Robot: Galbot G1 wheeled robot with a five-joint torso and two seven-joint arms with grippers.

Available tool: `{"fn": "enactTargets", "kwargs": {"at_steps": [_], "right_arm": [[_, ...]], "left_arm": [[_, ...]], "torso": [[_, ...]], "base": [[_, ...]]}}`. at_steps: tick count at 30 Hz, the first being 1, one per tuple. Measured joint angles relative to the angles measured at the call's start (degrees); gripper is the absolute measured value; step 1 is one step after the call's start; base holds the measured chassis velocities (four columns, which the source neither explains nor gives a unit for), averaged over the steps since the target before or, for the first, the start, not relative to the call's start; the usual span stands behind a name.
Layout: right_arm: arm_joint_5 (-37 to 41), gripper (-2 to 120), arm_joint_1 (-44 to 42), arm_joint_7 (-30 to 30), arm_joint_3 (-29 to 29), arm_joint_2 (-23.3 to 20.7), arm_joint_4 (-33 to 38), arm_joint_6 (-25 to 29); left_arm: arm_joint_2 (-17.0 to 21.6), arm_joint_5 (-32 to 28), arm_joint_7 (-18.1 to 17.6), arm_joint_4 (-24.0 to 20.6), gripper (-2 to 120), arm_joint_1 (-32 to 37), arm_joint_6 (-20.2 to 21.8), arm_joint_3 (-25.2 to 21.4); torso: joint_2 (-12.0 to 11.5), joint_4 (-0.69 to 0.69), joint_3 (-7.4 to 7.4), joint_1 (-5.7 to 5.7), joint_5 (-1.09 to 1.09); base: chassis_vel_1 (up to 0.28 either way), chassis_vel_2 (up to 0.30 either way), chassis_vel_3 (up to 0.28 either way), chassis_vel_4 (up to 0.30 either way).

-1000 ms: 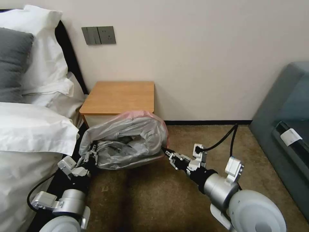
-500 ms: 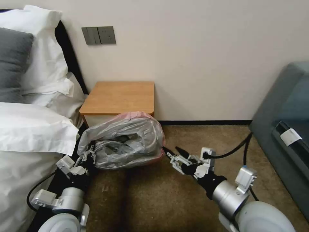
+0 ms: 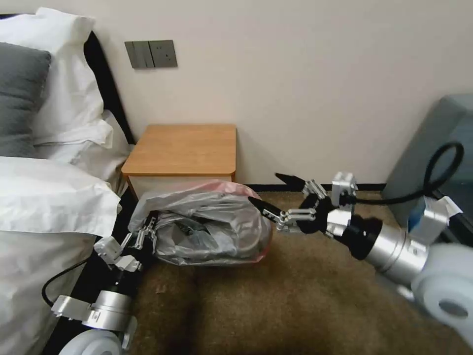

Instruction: Pick up the garbage bag from the table and place it over the trash can.

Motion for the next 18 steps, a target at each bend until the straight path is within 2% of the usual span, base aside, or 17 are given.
{"fn": "enactTargets", "kwargs": {"at_steps": [4, 18], "right_arm": [[0.50, 100, 2.38, -1.92, -1.87, -0.53, -2.52, -0.77], [0.99, 99, 3.56, -1.43, -8.26, 0.35, -3.56, -1.19]], "left_arm": [[-0.32, 0.53, 1.23, -0.25, 10, 0.36, -0.19, -0.10], [-0.73, 1.96, 2.51, -0.94, 10, 0.54, -0.44, 0.30]], "torso": [[0.00, -0.01, 0.00, 0.00, 0.01], [0.00, -0.02, 0.00, 0.00, 0.01]], "base": [[0.000, 0.000, 0.000, 0.000], [0.000, 0.000, 0.000, 0.000]]}}
